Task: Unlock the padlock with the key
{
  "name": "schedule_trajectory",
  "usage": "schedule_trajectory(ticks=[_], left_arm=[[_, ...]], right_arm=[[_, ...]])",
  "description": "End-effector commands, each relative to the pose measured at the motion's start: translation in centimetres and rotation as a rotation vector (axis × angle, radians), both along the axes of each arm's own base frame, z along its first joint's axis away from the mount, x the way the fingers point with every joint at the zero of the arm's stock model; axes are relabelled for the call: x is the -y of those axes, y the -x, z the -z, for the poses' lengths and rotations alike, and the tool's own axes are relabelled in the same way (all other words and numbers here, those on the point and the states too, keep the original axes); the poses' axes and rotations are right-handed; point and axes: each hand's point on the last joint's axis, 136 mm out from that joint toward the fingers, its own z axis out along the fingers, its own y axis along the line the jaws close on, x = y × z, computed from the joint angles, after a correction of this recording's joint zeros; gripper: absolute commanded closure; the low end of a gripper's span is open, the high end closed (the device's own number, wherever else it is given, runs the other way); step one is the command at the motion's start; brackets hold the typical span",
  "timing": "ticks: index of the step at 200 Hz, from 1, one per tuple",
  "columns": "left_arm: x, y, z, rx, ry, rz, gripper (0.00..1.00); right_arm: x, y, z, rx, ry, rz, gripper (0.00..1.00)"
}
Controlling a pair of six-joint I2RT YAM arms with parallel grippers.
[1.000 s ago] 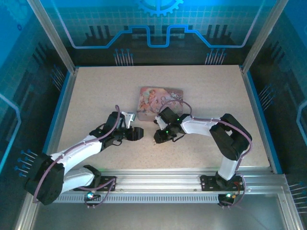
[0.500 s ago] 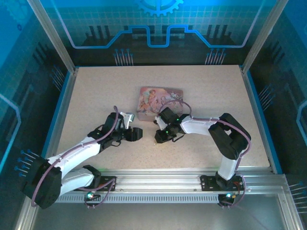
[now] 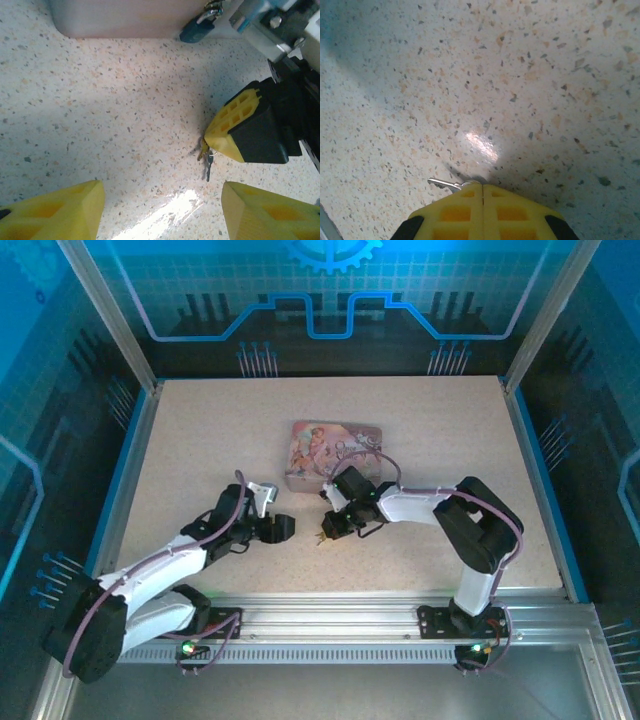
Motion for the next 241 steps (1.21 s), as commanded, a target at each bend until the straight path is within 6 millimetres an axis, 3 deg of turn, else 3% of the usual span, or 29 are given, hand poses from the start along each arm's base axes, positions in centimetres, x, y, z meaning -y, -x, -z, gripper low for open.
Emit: schedule_trajectory(ticks=[1,37,95,141,206,241], left_arm=[[1.5,0.3,-0.7,0.051,0.095,0.053,0.4],[2.3,0.1,1.1,-0.022,0.218,-0.019,0.59],[4.4,-0.1,5.3,-0.187,0.243,-0.144,0.68],[6.1,-0.1,6.7,-0.262,0.299,-0.181,0.77],[6.8,0.6,7.0,-0.295,0.264,-0.179,0.79],[6.5,0.9,7.2,-0.303,0.216,-0.183,0.75]], right_arm=[[0.0,0.3,0.5,-0.022,-0.05,0.055,1.0],[0.2,0.6,1.4,-0.043,-0.061,0.091,1.0],[0.6,0.8,1.6,-0.041,-0.05,0.098,1.0],[0.9,1.1,1.7,-0.04,-0.044,0.103,1.0],[1.0,1.1,1.6,-0.042,-0.046,0.11,1.0],[0.9,1.2,1.6,-0.042,-0.052,0.112,1.0]])
